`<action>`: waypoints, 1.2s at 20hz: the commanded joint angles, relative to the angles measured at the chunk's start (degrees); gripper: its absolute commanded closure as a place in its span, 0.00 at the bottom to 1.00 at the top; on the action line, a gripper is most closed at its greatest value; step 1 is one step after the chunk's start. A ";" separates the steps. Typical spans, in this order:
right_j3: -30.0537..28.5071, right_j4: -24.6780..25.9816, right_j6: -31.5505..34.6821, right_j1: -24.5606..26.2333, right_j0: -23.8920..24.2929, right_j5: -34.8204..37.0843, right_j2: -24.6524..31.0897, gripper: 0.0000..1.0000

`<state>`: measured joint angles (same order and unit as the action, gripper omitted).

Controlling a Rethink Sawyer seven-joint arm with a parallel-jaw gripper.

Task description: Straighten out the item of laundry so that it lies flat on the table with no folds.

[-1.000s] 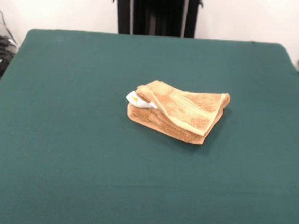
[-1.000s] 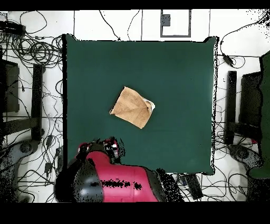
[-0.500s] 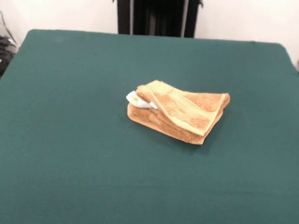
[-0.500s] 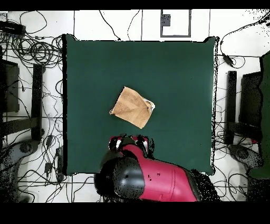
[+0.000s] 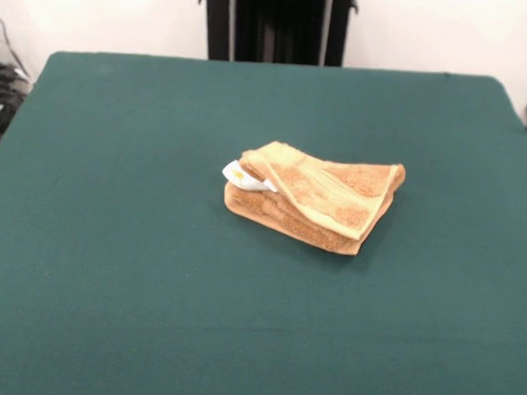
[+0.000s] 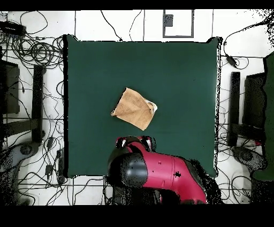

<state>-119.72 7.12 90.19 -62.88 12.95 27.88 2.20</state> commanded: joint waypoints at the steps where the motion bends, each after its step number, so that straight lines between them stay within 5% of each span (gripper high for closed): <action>1: -0.47 4.48 0.21 11.48 0.27 -9.11 8.74 0.00; 17: 4.98 10.39 7.22 29.79 -1.79 -30.30 6.77 0.00; 24: 6.10 9.85 8.65 32.65 -1.45 -33.85 7.12 0.00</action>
<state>-118.28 16.38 90.19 -33.91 13.03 -1.99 3.79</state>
